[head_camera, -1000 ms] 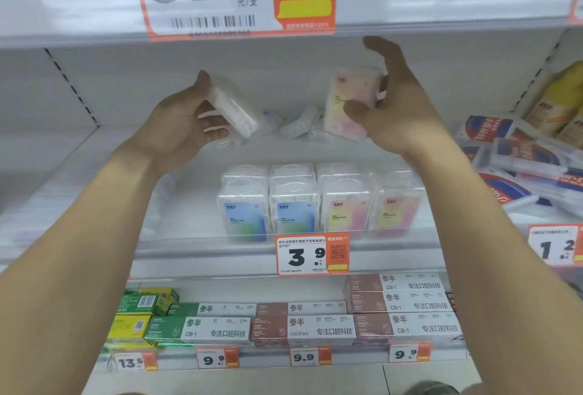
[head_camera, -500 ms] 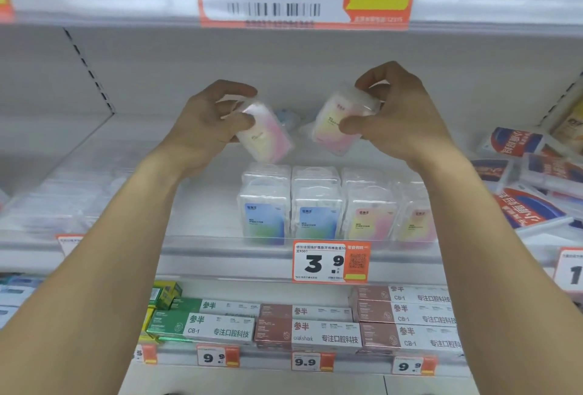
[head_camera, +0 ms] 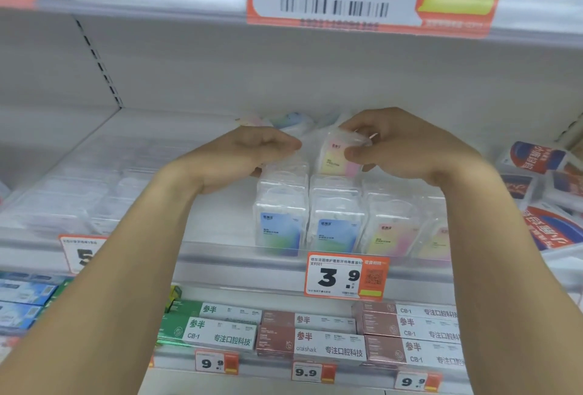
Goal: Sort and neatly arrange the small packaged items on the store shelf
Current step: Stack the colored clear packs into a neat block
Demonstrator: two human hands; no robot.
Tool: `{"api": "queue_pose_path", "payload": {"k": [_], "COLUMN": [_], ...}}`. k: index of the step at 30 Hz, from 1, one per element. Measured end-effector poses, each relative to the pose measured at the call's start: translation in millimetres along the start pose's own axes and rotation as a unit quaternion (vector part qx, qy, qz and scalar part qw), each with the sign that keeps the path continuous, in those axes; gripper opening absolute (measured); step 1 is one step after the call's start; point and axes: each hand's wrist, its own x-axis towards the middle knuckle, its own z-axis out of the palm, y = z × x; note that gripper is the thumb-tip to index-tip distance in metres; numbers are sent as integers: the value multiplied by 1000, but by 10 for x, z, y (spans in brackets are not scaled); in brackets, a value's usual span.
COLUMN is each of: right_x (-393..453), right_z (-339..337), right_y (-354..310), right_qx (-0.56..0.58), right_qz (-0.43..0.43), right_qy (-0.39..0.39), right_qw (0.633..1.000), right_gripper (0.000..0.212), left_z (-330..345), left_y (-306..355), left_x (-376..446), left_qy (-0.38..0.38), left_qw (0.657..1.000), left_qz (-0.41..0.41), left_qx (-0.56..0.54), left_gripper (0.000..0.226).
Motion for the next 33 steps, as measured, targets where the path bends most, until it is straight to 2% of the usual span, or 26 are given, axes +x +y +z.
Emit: {"api": "queue_pose_path", "payload": {"k": [4, 7, 19, 26, 33], "right_x": [1, -13, -18, -2, 19], "right_z": [44, 87, 75, 91, 124], "right_y": [-21, -31, -40, -32, 13], "right_qx": [-52, -70, -82, -73, -76], "right_qz": [13, 12, 22, 26, -14], "right_qy": [-48, -81, -130, -120, -87], "right_qw": [997, 994, 988, 990, 993], "right_gripper": [29, 24, 27, 26, 21], "left_z": [-31, -36, -6, -11, -18], "left_y": [16, 34, 51, 15, -17], "left_x": [-48, -90, -88, -66, -47], "left_qy": [-5, -33, -31, -38, -23], "left_qw": [999, 998, 997, 997, 999], "left_qz": [-27, -31, -20, -16, 1], "left_qx": [21, 37, 70, 71, 47], "left_gripper": [26, 28, 31, 33, 31]}}
